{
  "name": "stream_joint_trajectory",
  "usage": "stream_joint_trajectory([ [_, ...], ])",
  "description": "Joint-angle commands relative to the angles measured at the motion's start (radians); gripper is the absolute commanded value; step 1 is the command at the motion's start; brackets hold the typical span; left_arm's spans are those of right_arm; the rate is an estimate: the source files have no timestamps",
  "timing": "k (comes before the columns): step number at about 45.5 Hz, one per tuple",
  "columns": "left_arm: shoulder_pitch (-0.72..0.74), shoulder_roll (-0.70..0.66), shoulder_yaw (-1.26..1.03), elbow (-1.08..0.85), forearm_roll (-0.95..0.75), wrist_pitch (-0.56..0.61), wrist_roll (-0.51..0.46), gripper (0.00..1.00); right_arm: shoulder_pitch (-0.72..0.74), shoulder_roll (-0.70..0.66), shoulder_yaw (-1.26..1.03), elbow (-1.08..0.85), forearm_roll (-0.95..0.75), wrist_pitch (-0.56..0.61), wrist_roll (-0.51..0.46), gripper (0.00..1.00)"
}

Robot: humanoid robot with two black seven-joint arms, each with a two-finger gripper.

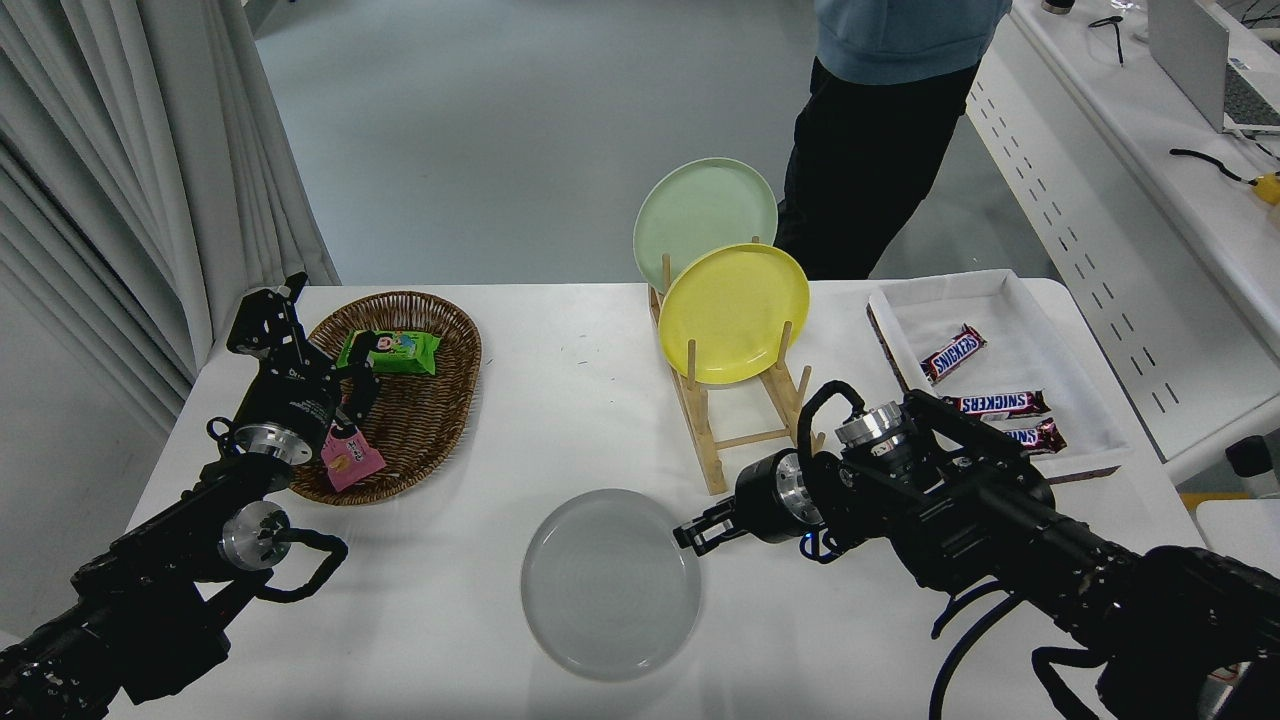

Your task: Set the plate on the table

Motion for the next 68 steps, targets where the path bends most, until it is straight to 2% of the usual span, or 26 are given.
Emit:
stream_joint_trajectory([
  [1,0.001,0.000,0.000,0.000,0.000,-0.001,0.000,1.00,-0.003,0.000,-0.001,0.001,-0.003,0.000,0.000,0.04],
  [5,0.001,0.000,0.000,0.000,0.000,0.001,0.000,1.00,-0.001,0.000,-0.001,0.003,-0.008,0.000,0.000,0.15],
  [10,0.001,0.000,0.000,0.000,0.000,0.001,0.000,1.00,-0.001,0.000,-0.001,0.009,-0.029,0.000,0.000,0.23],
  [14,0.001,0.000,0.000,0.000,0.000,0.000,0.000,1.00,-0.001,0.000,-0.001,0.011,-0.055,0.000,0.002,0.24],
  [18,-0.001,0.000,0.000,0.000,0.000,0.000,0.000,1.00,-0.003,0.000,0.001,0.017,-0.066,0.000,0.002,0.34],
  [21,0.001,0.000,0.000,0.000,0.000,0.001,0.000,1.00,-0.001,0.000,0.002,0.017,-0.066,0.000,0.000,0.49],
  [25,0.001,0.000,0.000,0.000,0.000,0.001,0.000,1.00,0.000,0.000,0.004,0.018,-0.075,0.000,0.000,0.53],
  [27,0.001,0.000,0.000,0.000,0.000,-0.001,0.000,1.00,0.000,0.000,0.008,0.020,-0.077,0.000,0.000,0.63],
  [30,0.001,0.000,0.000,0.000,0.000,0.001,0.000,1.00,0.000,0.000,0.010,0.023,-0.077,0.000,-0.003,0.99],
  [44,0.001,0.000,0.000,0.000,0.000,0.001,0.000,1.00,-0.021,0.000,0.001,0.179,-0.097,0.000,-0.004,1.00],
  [56,0.001,0.000,0.000,0.000,0.000,-0.001,0.000,1.00,-0.038,0.000,-0.007,0.218,-0.235,0.000,-0.003,1.00],
  [62,0.001,0.000,0.000,0.000,0.000,-0.001,0.000,1.00,-0.036,0.000,-0.018,0.218,-0.399,0.003,-0.001,1.00],
  [68,-0.001,0.000,0.000,0.000,0.000,0.000,0.000,1.00,-0.035,0.000,-0.016,0.210,-0.482,0.243,0.000,1.00],
])
